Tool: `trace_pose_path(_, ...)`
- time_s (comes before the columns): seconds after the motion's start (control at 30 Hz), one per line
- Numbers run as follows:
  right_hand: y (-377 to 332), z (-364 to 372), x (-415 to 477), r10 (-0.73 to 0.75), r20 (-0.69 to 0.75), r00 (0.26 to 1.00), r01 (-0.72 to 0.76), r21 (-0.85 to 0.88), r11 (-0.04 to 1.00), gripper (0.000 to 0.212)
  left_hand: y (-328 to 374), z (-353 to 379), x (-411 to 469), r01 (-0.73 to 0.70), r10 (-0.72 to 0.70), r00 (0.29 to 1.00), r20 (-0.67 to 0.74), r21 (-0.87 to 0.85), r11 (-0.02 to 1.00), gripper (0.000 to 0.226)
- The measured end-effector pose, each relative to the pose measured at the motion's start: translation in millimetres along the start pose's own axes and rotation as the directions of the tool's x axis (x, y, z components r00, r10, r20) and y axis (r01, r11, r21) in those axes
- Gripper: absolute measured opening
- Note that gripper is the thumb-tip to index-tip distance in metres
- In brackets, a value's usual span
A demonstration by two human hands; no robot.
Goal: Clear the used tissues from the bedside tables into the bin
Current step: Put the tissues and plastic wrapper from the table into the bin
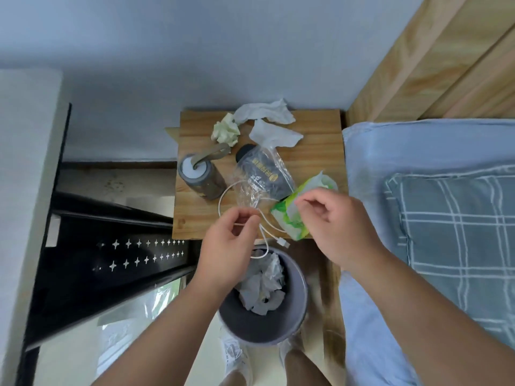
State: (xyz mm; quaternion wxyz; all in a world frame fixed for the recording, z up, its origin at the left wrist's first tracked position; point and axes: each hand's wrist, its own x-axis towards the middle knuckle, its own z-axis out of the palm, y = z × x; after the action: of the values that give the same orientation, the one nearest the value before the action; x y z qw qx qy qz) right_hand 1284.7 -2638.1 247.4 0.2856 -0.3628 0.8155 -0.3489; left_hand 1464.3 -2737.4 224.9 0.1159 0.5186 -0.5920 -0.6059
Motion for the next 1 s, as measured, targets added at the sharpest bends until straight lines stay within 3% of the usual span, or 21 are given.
trace_pose_path(0.1, -5.8, -11.8, 39.9, -0.011, -0.048, 0.999, 0.012, 0.012, 1.0, 0.019, 25.5, 4.9, 23.8, -0.105, 0.09, 0.989, 0.119, 0.125, 0.987, 0.019)
trace_pose_path(0.27, -5.1, -17.5, 101.4, -0.011, -0.114, 0.993, 0.01, -0.009, 1.0, 0.015, 63.2, 16.6, 66.9, -0.222, 0.208, 0.974, 0.086, 0.23, 0.947, 0.046)
trace_pose_path(0.4, 2.7, -10.3, 136.8, 0.009, -0.07, 0.997, -0.016, -0.098, 0.995, 0.014, 74.8, 28.6, 99.5, -0.181, 0.177, 0.983, 0.039, 0.254, 0.95, 0.054)
trace_pose_path(0.53, 19.4, 1.8, 162.1, 0.048, 0.016, 0.999, -0.044, -0.208, 0.977, 0.027, 72.5, 39.8, 130.6, -0.106, 0.114, 0.993, -0.003, 0.342, 0.934, 0.062)
trace_pose_path(0.7, 44.5, 16.9, 181.5, -0.024, 0.028, 0.999, 0.032, -0.312, 0.95, 0.041, 69.0, 52.7, 157.5, -0.138, 0.221, 0.97, -0.103, 0.514, 0.846, 0.058)
trace_pose_path(0.87, 60.4, 25.9, 196.4, -0.05, 0.167, 0.985, 0.117, -0.421, 0.9, 0.064, 66.7, 57.5, 184.9, -0.016, 0.164, 0.969, -0.186, 0.614, 0.789, 0.064)
trace_pose_path(1.0, 66.3, 33.0, 205.1, -0.101, 0.169, 0.98, 0.167, -0.445, 0.88, 0.056, 68.0, 53.6, 206.3, 0.126, 0.07, 0.951, -0.3, 0.587, 0.8, 0.074)
